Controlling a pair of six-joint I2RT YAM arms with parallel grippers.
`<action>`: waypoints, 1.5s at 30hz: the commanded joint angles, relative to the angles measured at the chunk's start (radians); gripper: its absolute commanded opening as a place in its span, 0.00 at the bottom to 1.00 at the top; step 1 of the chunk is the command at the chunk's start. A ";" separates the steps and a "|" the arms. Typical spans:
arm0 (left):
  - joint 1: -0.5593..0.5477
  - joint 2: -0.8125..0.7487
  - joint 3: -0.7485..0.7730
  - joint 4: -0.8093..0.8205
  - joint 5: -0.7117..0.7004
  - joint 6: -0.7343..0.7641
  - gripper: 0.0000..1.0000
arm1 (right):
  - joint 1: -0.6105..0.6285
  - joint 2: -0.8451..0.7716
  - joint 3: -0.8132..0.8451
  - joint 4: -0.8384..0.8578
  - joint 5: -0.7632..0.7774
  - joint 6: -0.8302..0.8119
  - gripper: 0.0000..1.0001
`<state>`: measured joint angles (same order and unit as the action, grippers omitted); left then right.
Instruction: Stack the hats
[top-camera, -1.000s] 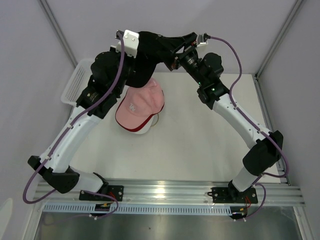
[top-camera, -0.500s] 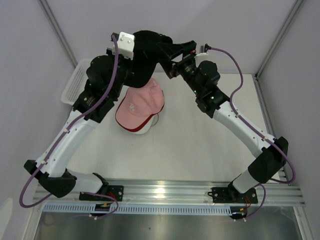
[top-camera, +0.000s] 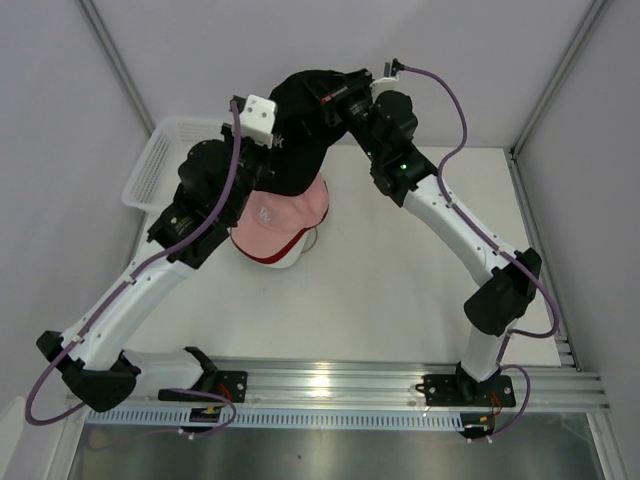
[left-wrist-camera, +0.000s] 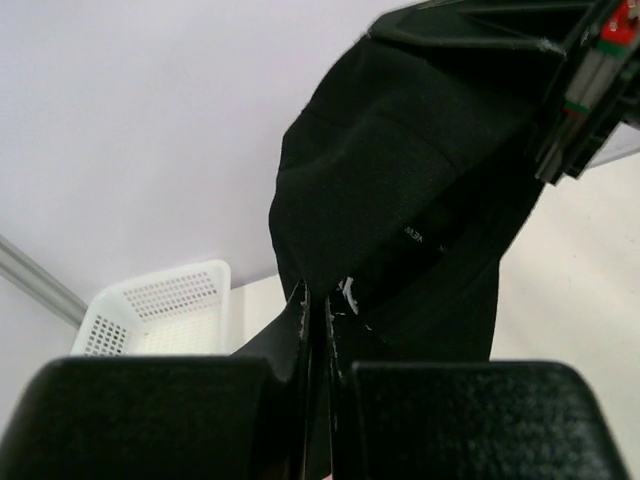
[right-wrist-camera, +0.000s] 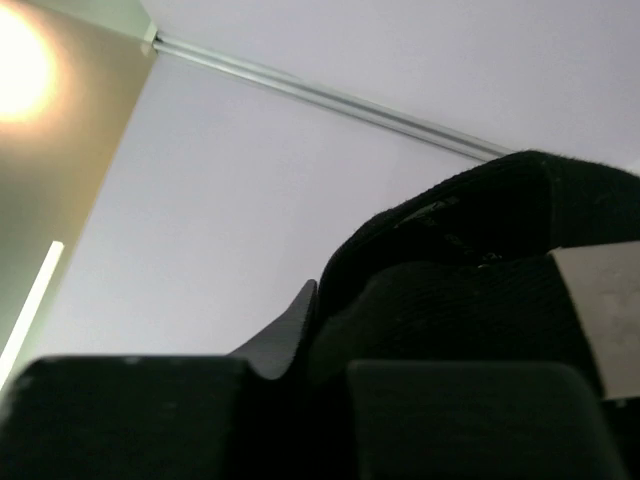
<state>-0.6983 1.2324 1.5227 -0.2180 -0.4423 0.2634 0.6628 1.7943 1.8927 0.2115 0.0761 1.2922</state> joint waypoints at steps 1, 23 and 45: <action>-0.010 -0.083 -0.019 0.065 -0.013 -0.093 0.06 | -0.012 0.023 0.114 -0.030 -0.034 -0.040 0.01; 0.563 -0.266 -0.584 0.314 0.827 -1.823 0.97 | -0.103 0.335 0.483 0.612 -0.697 0.163 0.00; 0.545 -0.063 -0.685 0.996 0.922 -2.276 0.87 | -0.022 0.278 0.373 0.813 -0.693 0.168 0.00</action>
<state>-0.1467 1.1816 0.8543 0.6827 0.4187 -1.9411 0.6373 2.1296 2.2448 0.9562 -0.6163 1.4883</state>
